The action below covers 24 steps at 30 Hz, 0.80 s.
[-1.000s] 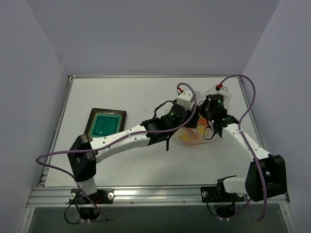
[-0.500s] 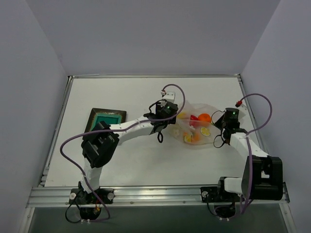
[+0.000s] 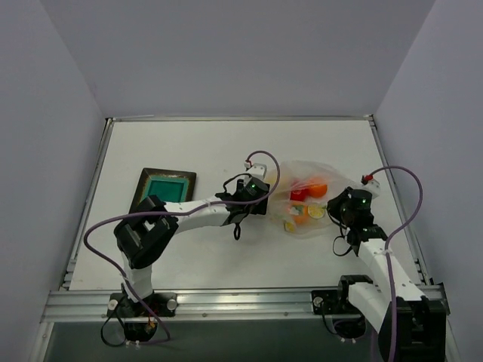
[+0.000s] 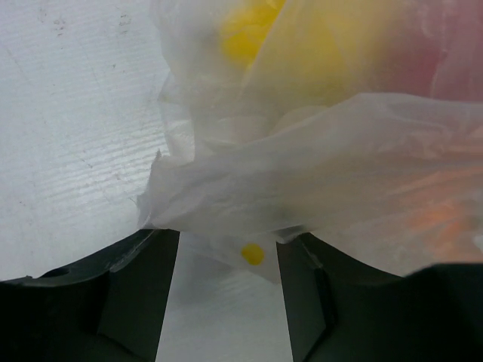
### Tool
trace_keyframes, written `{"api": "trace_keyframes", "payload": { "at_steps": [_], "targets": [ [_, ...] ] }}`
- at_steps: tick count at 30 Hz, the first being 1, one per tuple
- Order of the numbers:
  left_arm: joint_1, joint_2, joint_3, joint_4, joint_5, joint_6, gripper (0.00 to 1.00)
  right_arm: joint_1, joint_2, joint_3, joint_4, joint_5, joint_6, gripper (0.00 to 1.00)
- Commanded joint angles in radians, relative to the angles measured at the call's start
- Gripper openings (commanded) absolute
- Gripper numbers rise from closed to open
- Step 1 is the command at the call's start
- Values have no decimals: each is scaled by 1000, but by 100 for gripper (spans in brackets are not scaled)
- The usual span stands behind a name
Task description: Take the fake fruits out of the plastic bag
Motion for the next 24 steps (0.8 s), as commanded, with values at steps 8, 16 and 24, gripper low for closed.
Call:
{"api": "trace_keyframes", "payload": {
  "at_steps": [8, 16, 24],
  "targets": [
    [-50, -172, -62, -7, 12, -13, 68, 106, -184, 29, -167, -7, 29, 28],
    [-107, -345, -104, -55, -11, 22, 71, 207, -186, 173, -235, -19, -11, 43],
    [-169, -424, -6, -176, -28, 64, 69, 327, -6, 224, -136, 76, -45, 26]
  ]
}}
